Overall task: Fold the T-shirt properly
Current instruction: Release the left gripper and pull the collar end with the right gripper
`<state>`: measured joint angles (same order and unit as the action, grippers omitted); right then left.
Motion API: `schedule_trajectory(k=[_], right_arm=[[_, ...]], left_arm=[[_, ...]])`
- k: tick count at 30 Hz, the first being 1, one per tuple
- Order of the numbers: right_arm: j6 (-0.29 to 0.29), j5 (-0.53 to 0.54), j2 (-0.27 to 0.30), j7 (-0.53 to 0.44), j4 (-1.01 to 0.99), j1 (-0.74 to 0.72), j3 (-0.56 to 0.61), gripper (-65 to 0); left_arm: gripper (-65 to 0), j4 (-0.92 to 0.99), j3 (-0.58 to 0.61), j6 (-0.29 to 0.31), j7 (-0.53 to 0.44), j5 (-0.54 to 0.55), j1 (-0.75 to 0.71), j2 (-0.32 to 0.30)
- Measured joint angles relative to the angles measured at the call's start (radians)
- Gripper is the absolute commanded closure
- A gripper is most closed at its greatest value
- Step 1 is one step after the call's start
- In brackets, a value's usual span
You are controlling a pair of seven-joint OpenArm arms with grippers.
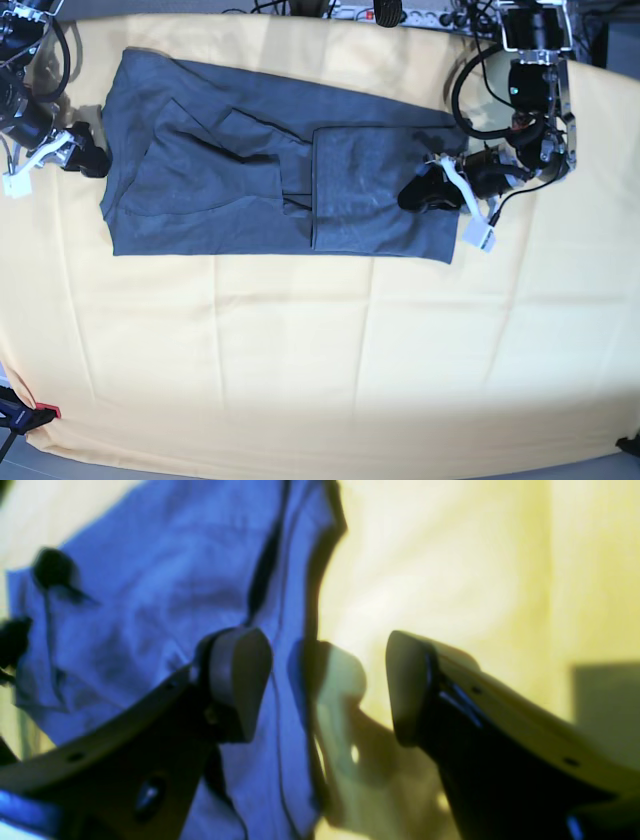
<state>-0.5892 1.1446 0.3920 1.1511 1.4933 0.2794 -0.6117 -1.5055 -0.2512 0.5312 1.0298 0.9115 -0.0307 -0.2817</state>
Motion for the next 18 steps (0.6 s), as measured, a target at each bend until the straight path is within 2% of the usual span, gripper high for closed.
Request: schedule_trajectory(k=[3,6,10,14,18], right_arm=[[-0.023,0.066,-0.017,0.014,-0.037,-0.008,0.002,-41.1],[-0.066,0.180,-0.038,0.117,-0.047,-0.006,0.003,-41.1],[-0.089,0.281,-0.050,0.208,-0.048,-0.005,0.008,-41.1],[-0.104,0.296,-0.048,0.212,-0.048,-0.003,0.039,-41.1],[-0.111,0.310,-0.048,0.203,-0.048,-0.020,0.142,-41.1]], left_arm=[[0.0,0.000,0.000,0.000,0.003,0.001,0.000,-0.002],[0.0,0.000,0.000,0.000,0.010,0.014,0.000,-0.004],[0.0,0.000,0.000,0.000,0.010,0.022,0.000,-0.007],[0.0,0.000,0.000,0.000,0.014,0.024,0.000,-0.013],[0.0,0.000,0.000,0.000,0.014,0.024,0.000,-0.013]])
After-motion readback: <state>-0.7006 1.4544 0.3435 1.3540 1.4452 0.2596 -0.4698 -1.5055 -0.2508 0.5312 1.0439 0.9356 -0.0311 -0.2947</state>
